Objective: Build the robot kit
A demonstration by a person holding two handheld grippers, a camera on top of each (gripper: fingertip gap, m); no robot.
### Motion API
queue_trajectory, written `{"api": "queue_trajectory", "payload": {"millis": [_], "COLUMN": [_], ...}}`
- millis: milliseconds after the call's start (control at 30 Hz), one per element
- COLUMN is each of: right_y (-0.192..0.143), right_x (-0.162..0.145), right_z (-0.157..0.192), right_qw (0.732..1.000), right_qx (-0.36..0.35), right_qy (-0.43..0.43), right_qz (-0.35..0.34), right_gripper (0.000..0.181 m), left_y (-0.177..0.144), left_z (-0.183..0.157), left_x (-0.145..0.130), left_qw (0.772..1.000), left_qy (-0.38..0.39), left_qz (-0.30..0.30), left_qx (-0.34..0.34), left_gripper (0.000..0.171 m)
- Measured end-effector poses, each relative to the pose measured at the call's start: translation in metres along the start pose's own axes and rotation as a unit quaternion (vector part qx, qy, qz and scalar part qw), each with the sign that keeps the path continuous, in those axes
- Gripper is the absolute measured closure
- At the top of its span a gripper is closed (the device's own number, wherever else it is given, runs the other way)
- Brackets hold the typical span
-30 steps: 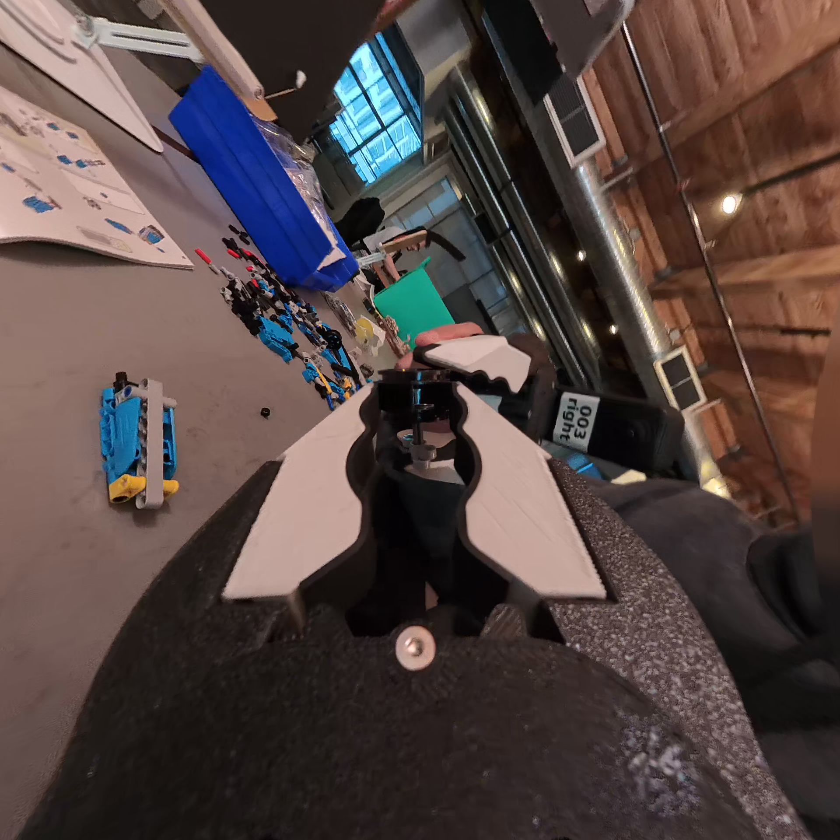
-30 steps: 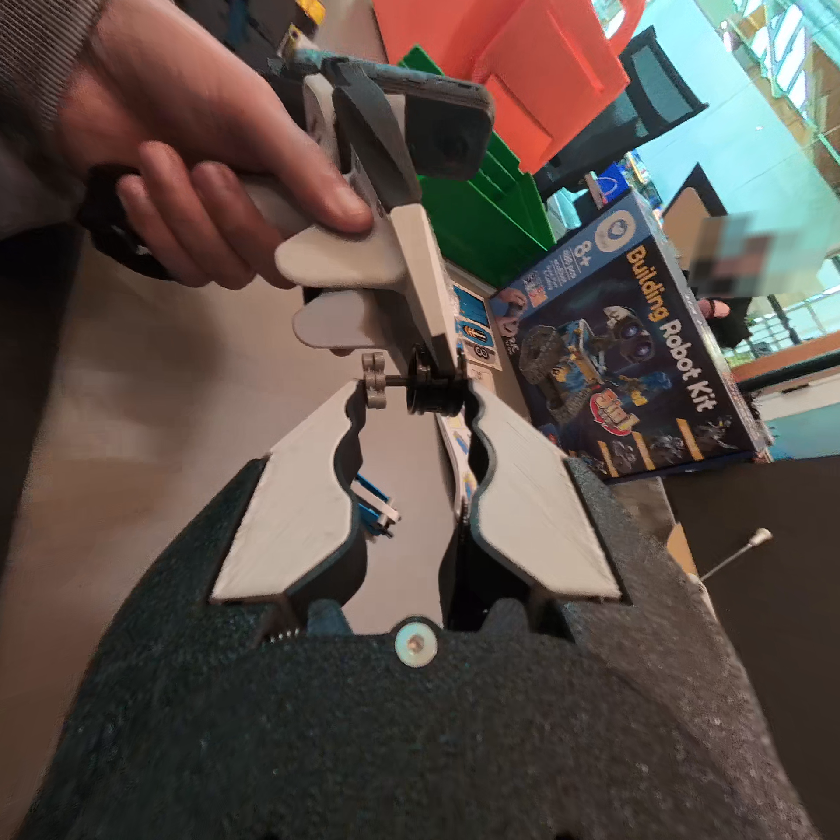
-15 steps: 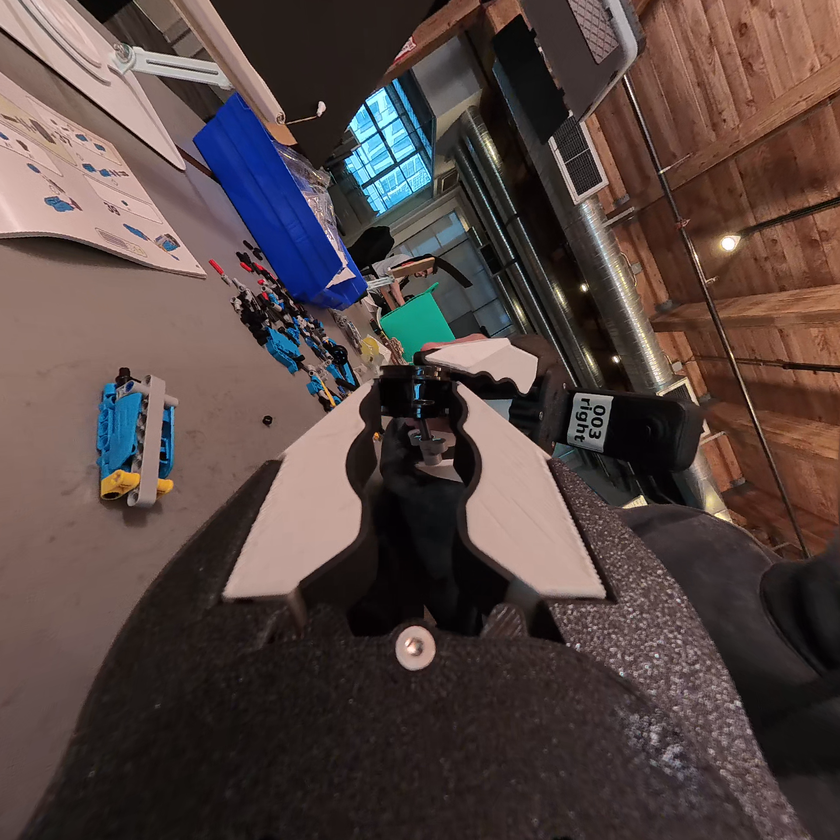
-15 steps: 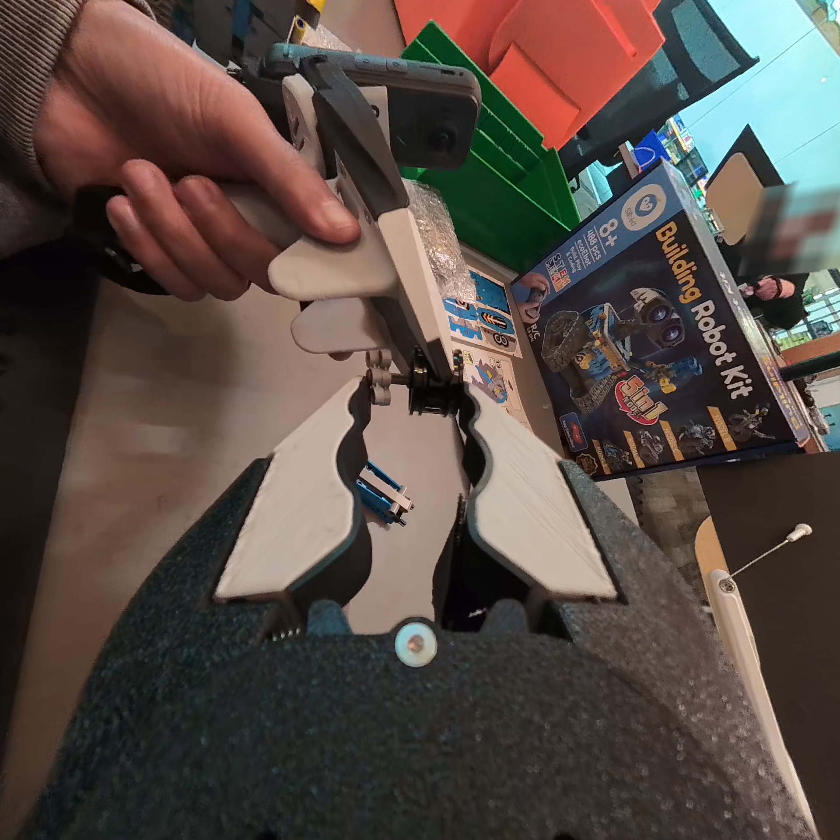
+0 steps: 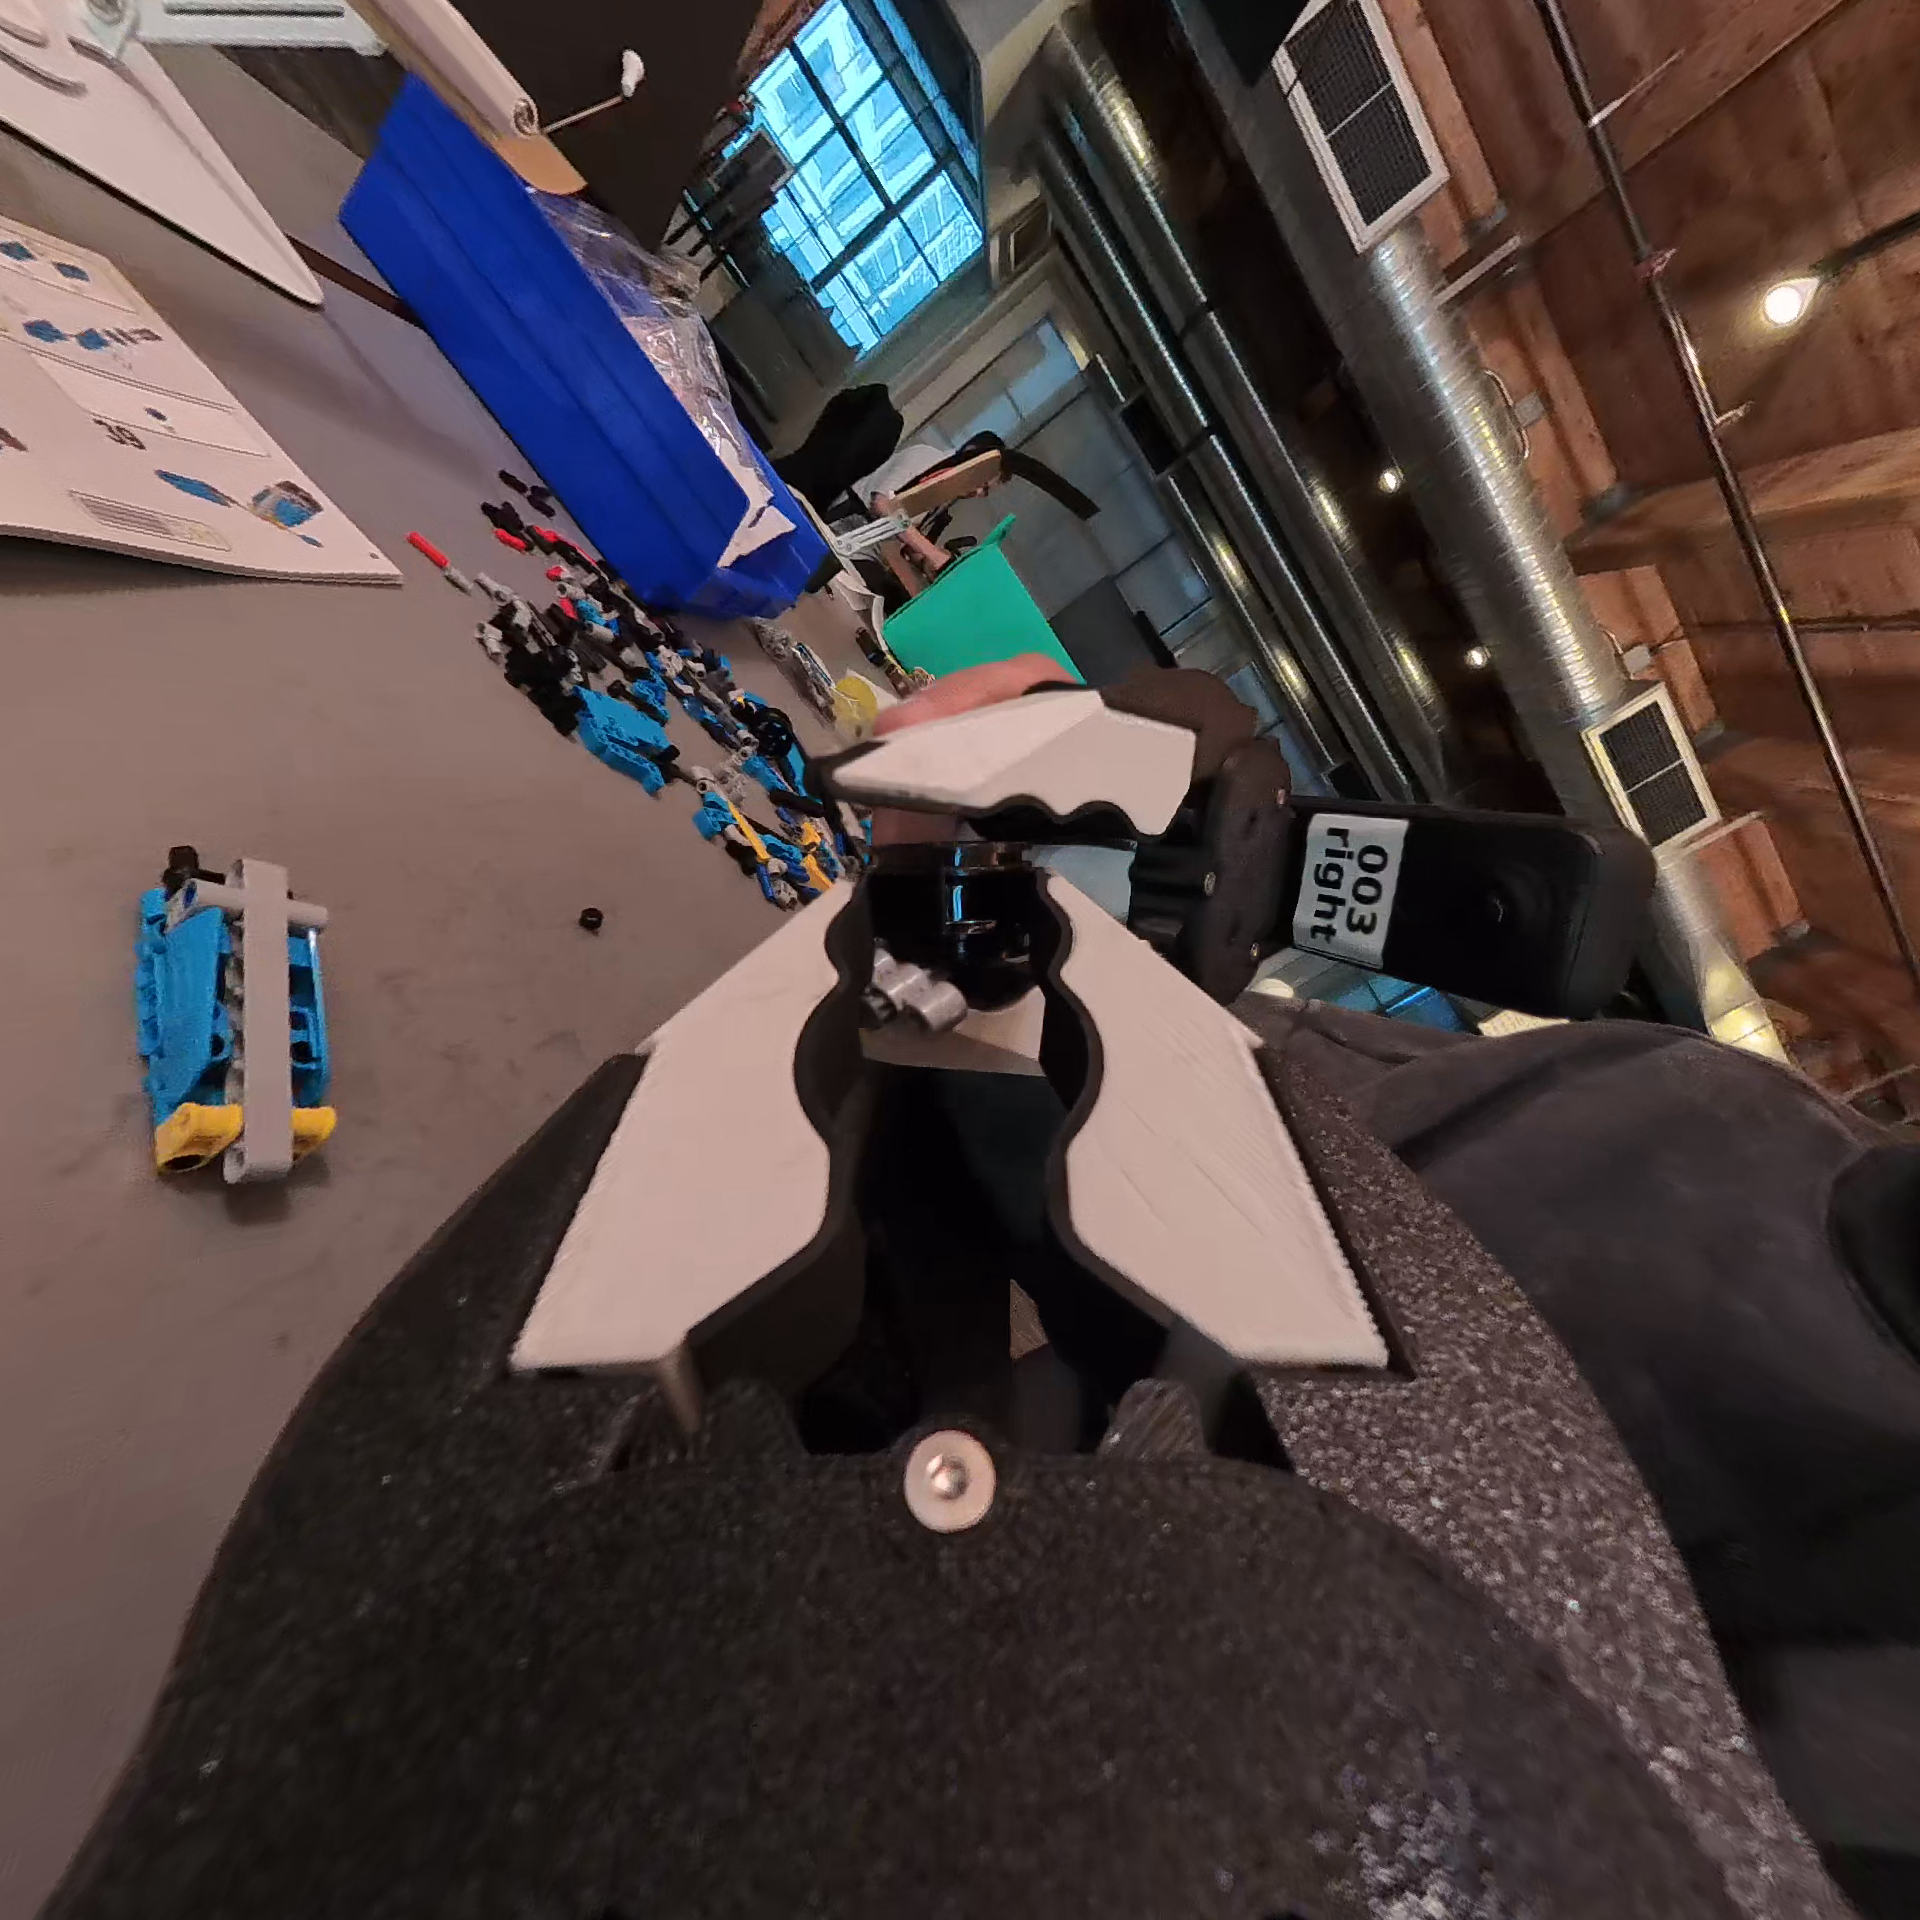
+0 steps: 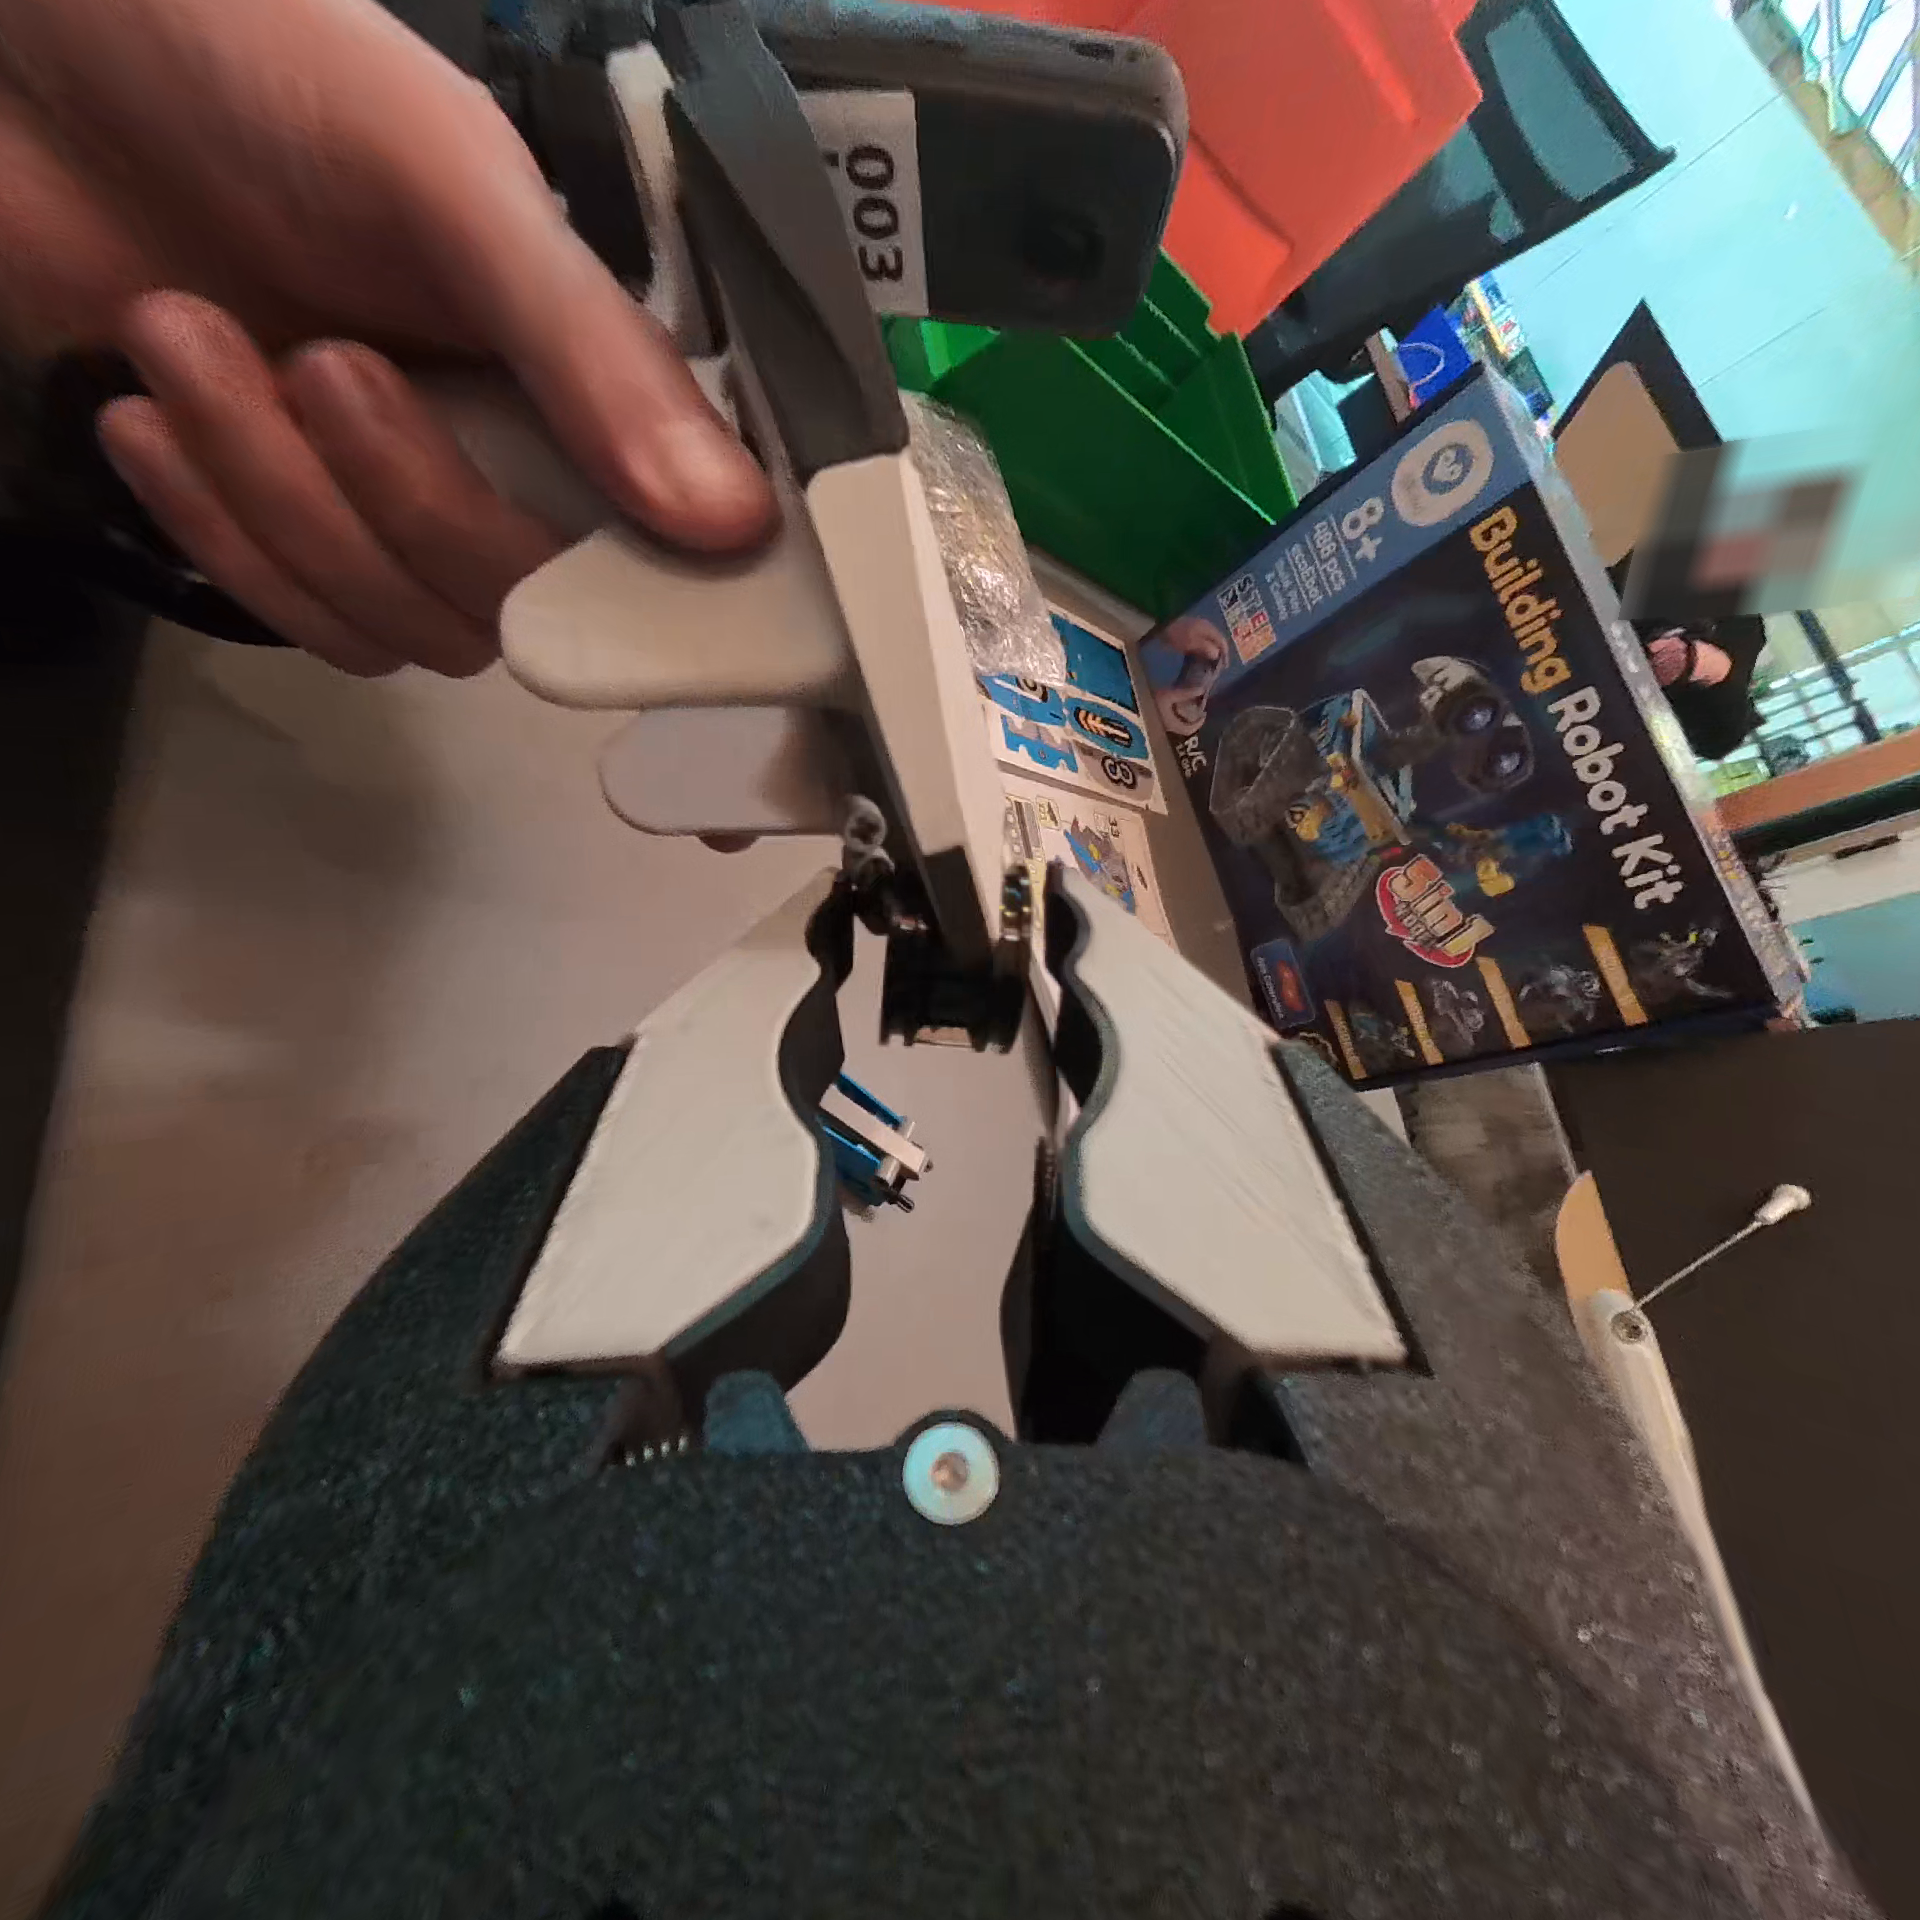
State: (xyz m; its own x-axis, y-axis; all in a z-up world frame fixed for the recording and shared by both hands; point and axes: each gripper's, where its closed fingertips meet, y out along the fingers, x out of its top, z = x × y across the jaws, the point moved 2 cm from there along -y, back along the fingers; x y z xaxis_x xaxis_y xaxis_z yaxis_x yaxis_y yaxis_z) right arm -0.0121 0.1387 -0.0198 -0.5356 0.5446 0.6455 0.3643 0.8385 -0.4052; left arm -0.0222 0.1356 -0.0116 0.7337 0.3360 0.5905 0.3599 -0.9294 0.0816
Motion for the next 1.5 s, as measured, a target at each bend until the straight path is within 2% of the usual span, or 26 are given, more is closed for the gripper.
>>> {"api": "queue_trajectory", "payload": {"millis": [133, 367, 567, 700, 800, 900, 933, 1000, 1100, 1200, 1267, 1400, 1500], "right_y": [0.001, 0.003, 0.012, 0.022, 0.028, 0.029, 0.028, 0.026, 0.022, 0.02, 0.019, 0.015, 0.014], "right_x": [-0.001, -0.004, -0.022, -0.043, -0.058, -0.059, -0.059, -0.062, -0.063, -0.06, -0.057, -0.045, -0.039], "right_z": [0.0, 0.003, 0.016, 0.034, 0.045, 0.044, 0.041, 0.038, 0.032, 0.026, 0.022, 0.007, 0.0], "right_qw": [1.0, 0.998, 0.989, 0.979, 0.969, 0.958, 0.954, 0.94, 0.913, 0.896, 0.893, 0.899, 0.907], "right_qx": [0.009, 0.034, 0.107, 0.16, 0.194, 0.215, 0.218, 0.237, 0.267, 0.278, 0.274, 0.24, 0.209], "right_qy": [0.025, 0.044, 0.102, 0.113, 0.132, 0.18, 0.199, 0.242, 0.308, 0.346, 0.356, 0.358, 0.352], "right_qz": [0.003, 0.0, 0.017, 0.056, 0.078, 0.052, 0.045, 0.036, 0.008, -0.016, -0.031, -0.076, -0.096], "right_gripper": [0.147, 0.155, 0.156, 0.157, 0.158, 0.157, 0.161, 0.161, 0.161, 0.161, 0.161, 0.161, 0.161], "left_y": [-0.003, -0.008, -0.007, -0.007, -0.006, -0.006, -0.007, -0.016, -0.029, -0.035, -0.032, -0.024, -0.019], "left_z": [0.005, 0.009, 0.032, 0.056, 0.07, 0.068, 0.068, 0.081, 0.08, 0.075, 0.065, 0.045, 0.039], "left_x": [0.001, 0.002, -0.011, -0.028, -0.035, -0.033, -0.033, -0.026, -0.01, -0.008, -0.012, -0.008, -0.007], "left_qw": [0.999, 1.0, 0.999, 0.996, 0.993, 0.994, 0.993, 0.99, 0.991, 0.986, 0.987, 0.999, 1.0], "left_qy": [0.029, 0.025, 0.001, -0.041, -0.041, -0.029, -0.019, 0.014, 0.04, 0.095, 0.11, 0.04, 0.005], "left_qz": [0.003, 0.016, 0.045, 0.078, 0.098, 0.101, 0.105, 0.094, 0.06, 0.061, 0.068, 0.023, 0.002], "left_qx": [0.024, 0.003, 0.004, 0.013, 0.046, 0.044, 0.049, 0.105, 0.113, 0.12, 0.095, 0.006, -0.029], "left_gripper": [0.142, 0.142, 0.142, 0.141, 0.14, 0.138, 0.134, 0.111, 0.115, 0.117, 0.123, 0.125, 0.131]}}
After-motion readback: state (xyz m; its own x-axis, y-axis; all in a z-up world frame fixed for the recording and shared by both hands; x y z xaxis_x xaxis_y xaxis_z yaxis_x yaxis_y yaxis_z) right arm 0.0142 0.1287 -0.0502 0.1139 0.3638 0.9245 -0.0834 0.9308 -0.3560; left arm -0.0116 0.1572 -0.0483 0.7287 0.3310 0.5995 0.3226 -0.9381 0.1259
